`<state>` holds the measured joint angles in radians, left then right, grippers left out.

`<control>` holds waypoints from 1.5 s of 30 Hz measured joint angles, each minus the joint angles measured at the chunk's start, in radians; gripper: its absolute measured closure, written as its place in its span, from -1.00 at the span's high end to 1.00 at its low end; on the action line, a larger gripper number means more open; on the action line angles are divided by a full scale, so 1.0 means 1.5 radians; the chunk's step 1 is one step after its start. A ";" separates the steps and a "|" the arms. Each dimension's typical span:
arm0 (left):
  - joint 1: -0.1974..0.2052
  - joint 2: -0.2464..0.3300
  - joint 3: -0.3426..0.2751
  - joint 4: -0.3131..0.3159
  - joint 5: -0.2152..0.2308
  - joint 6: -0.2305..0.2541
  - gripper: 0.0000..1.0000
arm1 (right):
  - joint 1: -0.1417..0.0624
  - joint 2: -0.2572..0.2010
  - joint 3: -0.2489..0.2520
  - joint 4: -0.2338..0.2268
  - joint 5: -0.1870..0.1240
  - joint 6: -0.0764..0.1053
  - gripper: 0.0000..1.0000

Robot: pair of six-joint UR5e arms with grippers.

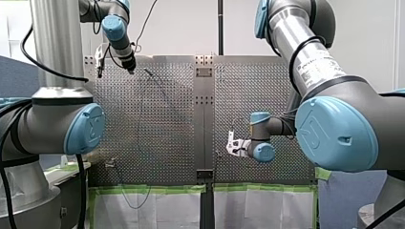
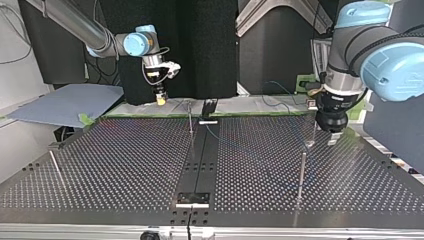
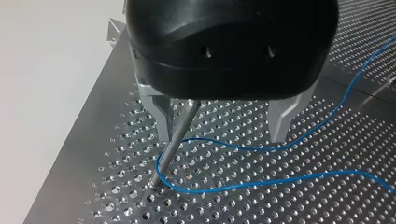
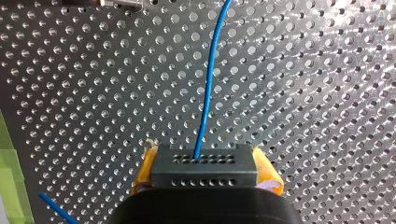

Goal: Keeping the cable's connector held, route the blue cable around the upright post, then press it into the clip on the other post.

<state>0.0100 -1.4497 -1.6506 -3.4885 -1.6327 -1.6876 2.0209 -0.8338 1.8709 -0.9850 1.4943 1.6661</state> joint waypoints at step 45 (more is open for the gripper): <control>-0.185 -0.171 0.138 0.172 -0.069 0.114 1.00 | 0.000 0.000 0.000 -0.004 0.000 -0.002 -1.00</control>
<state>-0.2672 -1.7062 -1.4429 -3.2300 -1.7357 -1.5165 2.0211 -0.8337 1.8708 -0.9911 1.4945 1.6636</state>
